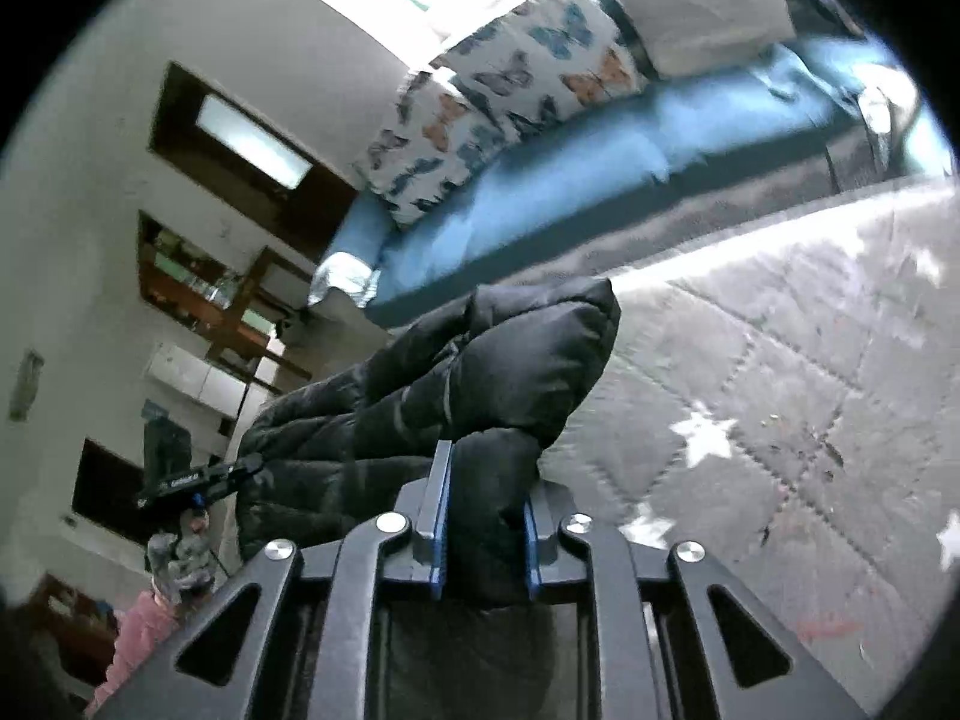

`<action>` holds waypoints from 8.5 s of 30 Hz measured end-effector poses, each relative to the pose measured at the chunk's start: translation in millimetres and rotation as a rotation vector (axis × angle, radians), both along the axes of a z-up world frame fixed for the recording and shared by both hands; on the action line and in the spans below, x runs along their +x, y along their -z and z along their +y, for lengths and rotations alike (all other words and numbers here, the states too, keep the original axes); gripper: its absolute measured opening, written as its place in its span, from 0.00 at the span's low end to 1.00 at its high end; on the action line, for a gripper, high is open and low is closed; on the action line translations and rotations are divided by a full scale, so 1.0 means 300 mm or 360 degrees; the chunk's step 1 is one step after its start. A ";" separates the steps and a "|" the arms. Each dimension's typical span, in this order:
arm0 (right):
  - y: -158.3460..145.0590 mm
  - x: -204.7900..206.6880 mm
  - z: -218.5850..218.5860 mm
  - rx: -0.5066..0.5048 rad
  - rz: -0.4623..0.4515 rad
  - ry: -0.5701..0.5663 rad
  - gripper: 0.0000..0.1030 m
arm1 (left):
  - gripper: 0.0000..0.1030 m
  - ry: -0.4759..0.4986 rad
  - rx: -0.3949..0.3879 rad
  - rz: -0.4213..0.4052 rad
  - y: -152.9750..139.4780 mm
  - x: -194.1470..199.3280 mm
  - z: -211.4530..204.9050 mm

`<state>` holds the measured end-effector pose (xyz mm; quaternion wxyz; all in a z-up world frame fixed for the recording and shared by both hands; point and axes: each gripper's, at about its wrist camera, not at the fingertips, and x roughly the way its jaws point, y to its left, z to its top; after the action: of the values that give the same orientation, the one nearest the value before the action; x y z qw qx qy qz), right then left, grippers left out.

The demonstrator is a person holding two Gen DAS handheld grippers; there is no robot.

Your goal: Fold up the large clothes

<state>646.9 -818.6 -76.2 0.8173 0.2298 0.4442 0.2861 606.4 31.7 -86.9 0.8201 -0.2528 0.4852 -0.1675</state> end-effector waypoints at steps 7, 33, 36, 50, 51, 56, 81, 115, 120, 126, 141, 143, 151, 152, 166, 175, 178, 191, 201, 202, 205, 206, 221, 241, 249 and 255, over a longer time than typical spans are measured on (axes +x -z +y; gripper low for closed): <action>-0.293 -0.278 0.012 -0.0071 -0.0235 -0.0097 0.18 | 0.12 0.0099 0.0013 -0.0262 -0.343 -0.308 -0.033; 0.058 -1.273 -0.026 -0.0437 -0.0599 -0.0304 0.24 | 0.13 0.0247 0.0330 -0.0326 0.067 -1.726 -0.036; 0.058 -1.306 -0.018 -0.0518 -0.0698 -0.0285 0.27 | 0.14 0.0228 0.0348 -0.0316 0.104 -1.740 -0.024; -0.336 -1.329 -0.055 -0.0999 -0.0771 -0.0047 0.57 | 0.14 0.0166 0.0437 -0.0142 0.105 -1.750 0.093; -0.358 -1.303 -0.012 -0.0961 -0.0805 -0.0058 0.61 | 0.14 0.0143 0.0424 -0.0148 0.072 -1.764 0.114; -0.371 -1.104 0.224 -0.0888 -0.0737 -0.0109 0.63 | 0.15 0.0066 0.0464 -0.0206 -0.151 -1.762 0.149; 0.053 -0.991 0.319 -0.1042 -0.0195 -0.0103 0.63 | 0.15 0.0407 0.0406 -0.0010 -0.012 -1.154 -0.375; -0.057 -1.228 0.452 -0.1231 -0.0473 -0.0191 0.62 | 0.16 0.0505 0.0397 -0.0189 0.156 -1.328 -0.349; 0.089 -1.202 0.386 -0.1138 -0.0305 -0.0137 0.62 | 0.16 0.0484 0.0377 -0.0195 0.189 -1.335 -0.365; 0.008 -1.223 0.366 -0.1095 -0.0357 -0.0168 0.62 | 0.16 0.0495 0.0407 -0.0158 0.143 -1.343 -0.362; 0.006 -1.174 0.295 -0.1021 -0.0299 -0.0150 0.62 | 0.18 0.0336 0.0523 -0.0317 -0.089 -1.331 -0.303; -0.021 -1.165 0.272 -0.0997 -0.0315 -0.0127 0.62 | 0.41 0.0281 0.0516 -0.0318 -0.126 -1.297 -0.268; -0.042 -1.029 0.146 -0.0839 -0.0193 0.0009 0.70 | 0.66 0.0140 0.0470 -0.0134 -0.062 -1.124 -0.122; -0.035 -1.017 0.132 -0.0816 -0.0171 0.0016 0.70 | 0.66 0.0143 0.0474 -0.0100 -0.038 -1.109 -0.122; 0.168 -0.850 -0.045 -0.0279 0.0153 0.0067 0.93 | 0.95 0.0172 0.0257 0.0053 0.157 -1.021 -0.037; 0.253 -0.836 -0.071 -0.0059 0.0235 -0.0001 1.00 | 1.00 0.0195 0.0055 0.0125 0.263 -0.982 -0.002; 0.252 -0.852 -0.060 -0.0026 0.0269 -0.0068 1.00 | 1.00 0.0199 -0.0056 0.0160 0.303 -0.970 0.016; 0.242 -0.897 -0.009 -0.0032 0.0325 -0.0183 1.00 | 1.00 0.0249 -0.0147 0.0173 0.385 -0.974 0.015; 0.199 -0.930 0.017 0.0090 0.0294 -0.0110 0.76 | 0.97 0.0286 -0.0089 0.0148 0.377 -1.009 -0.073; 0.196 -0.938 0.014 0.0085 0.0290 -0.0118 0.73 | 0.97 0.0297 -0.0067 0.0147 0.371 -1.016 -0.084; 0.207 -0.956 0.024 0.0060 0.0292 -0.0142 0.73 | 0.96 0.0318 -0.0063 0.0153 0.375 -1.025 -0.098; 0.216 -0.940 0.023 0.0082 0.0299 -0.0140 0.73 | 0.97 0.0319 -0.0076 0.0166 0.382 -1.018 -0.099; 0.244 -0.934 0.033 0.0145 0.0227 -0.0124 0.77 | 0.96 0.0308 0.0184 0.0087 0.355 -1.026 -0.230; 0.073 -1.015 0.070 0.0005 0.0006 -0.0018 0.48 | 0.53 0.0234 0.0713 -0.0249 0.077 -1.222 -0.558; -0.059 -1.033 0.011 -0.0055 -0.0197 0.0057 0.47 | 0.50 0.0279 0.0765 -0.0411 -0.109 -1.225 -0.712; -0.184 -0.988 -0.069 -0.0179 -0.0355 0.0152 0.46 | 0.49 0.0345 0.0750 -0.0500 -0.256 -1.103 -0.931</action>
<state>350.5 -839.5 -21.1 0.8859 0.1712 0.3544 0.2454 275.3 -247.6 -10.2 0.8985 0.0267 0.4021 -0.1741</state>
